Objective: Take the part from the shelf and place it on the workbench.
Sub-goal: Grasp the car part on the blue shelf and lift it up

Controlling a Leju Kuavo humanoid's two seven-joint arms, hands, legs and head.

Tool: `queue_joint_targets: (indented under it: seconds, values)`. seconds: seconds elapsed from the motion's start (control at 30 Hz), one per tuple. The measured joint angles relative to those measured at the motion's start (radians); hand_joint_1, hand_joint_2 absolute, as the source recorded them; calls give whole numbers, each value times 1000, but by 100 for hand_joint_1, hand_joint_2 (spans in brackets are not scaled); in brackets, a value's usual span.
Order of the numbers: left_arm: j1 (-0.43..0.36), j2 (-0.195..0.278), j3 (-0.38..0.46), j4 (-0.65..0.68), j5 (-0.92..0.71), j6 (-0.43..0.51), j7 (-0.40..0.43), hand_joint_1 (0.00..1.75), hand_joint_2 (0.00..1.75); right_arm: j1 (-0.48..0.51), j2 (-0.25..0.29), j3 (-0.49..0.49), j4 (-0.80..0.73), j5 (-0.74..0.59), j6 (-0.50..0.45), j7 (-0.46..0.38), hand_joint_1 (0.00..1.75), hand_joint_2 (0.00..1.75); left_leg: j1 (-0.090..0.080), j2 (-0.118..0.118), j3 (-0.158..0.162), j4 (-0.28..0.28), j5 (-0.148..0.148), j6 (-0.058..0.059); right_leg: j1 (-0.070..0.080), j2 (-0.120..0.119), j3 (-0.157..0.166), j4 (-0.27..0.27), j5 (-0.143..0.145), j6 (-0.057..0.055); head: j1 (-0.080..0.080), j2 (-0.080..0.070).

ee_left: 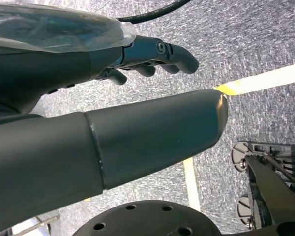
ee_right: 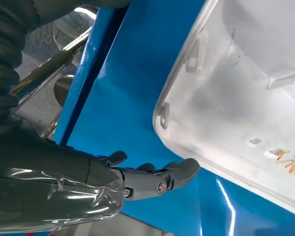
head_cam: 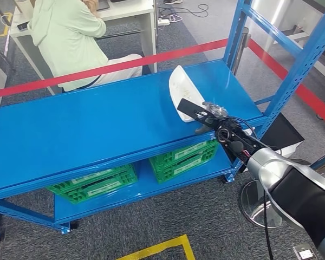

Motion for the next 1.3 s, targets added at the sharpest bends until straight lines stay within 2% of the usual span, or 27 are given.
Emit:
queue_joint_targets:
  seconds: [0.23, 0.63, 1.13, 1.3]
  values:
    - [0, 0, 0, 0, 1, 0, 0, 0, 0, -7, 0, 6, -8, 67, -5, 29, 0, 175, 0, 0, 0, 0, 0, 0, 0, 0, 0, 0, 0, 0, 0, 0]
    - [0, 1, 0, 0, 11, 0, -1, 0, 0, -69, -20, 5, -127, 97, 55, 164, 0, 175, 0, 0, 1, 0, 0, 0, 0, 0, 1, 0, 0, 0, 0, 0]
    - [0, 1, 0, 0, 13, -3, -3, 0, 0, -76, -30, 5, -203, 97, 71, 173, 0, 175, 0, 0, 1, 0, 0, 0, 0, 0, 1, 0, 0, 0, 0, 0]
    - [0, 1, 0, 0, 12, -6, -5, 0, 0, -76, -30, 8, -199, 93, 94, 135, 0, 175, 0, 0, 1, 0, 0, 0, 0, 0, 1, 0, 0, 0, 0, 0]
